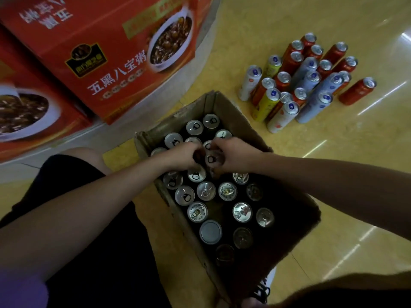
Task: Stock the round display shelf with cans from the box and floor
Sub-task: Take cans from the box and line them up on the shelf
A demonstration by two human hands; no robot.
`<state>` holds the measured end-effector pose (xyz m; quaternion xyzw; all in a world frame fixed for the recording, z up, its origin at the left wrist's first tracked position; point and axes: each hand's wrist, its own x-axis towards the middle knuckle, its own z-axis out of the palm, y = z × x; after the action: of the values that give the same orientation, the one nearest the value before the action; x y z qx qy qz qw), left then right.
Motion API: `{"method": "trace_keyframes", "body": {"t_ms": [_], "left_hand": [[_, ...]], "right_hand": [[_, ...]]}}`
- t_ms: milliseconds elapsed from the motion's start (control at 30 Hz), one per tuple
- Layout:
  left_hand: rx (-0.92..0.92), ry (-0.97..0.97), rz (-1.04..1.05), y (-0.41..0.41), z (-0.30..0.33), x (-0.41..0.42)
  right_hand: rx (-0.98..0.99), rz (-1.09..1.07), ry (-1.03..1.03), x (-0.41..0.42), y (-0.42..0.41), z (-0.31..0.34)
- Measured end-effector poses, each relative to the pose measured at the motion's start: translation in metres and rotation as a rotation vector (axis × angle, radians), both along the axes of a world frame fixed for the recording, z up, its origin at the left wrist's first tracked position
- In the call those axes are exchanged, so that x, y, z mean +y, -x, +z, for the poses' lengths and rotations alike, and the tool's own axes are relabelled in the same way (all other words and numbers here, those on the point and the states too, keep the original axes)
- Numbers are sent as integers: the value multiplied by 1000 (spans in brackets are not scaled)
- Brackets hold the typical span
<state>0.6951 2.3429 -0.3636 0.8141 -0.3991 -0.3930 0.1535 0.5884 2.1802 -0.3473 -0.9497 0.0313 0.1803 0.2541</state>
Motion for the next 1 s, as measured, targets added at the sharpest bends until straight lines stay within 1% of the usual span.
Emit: {"method": "trace_keyframes", "body": {"t_ms": [100,233,400,533,600,733,867,1000], "left_hand": [[134,-8,68,-3,-1,-2],[410,86,201,-2,5,-2],[615,136,306,-7,11,1],[819,268,482,-3,13,-3],[840,316,550,-1,12,-6],[794,328,634,-1,9,-6],[813,274,685,1,2,-1],[835,220,710,8,2,3]], "right_hand": [[-89,-238,-96,-7,-7,20],[-163,-500,-286,-21,-17,26],[-197,-639,-514,-25,-26,33],[-148,-668,-630,-23,-36,36],[-113,-697,-635,-22,-41,31],[-65,-721,-627,-16,-50,18],[-42,-674,-569,-10,-58,11],[20,-672,-619,1,-59,5]]}}
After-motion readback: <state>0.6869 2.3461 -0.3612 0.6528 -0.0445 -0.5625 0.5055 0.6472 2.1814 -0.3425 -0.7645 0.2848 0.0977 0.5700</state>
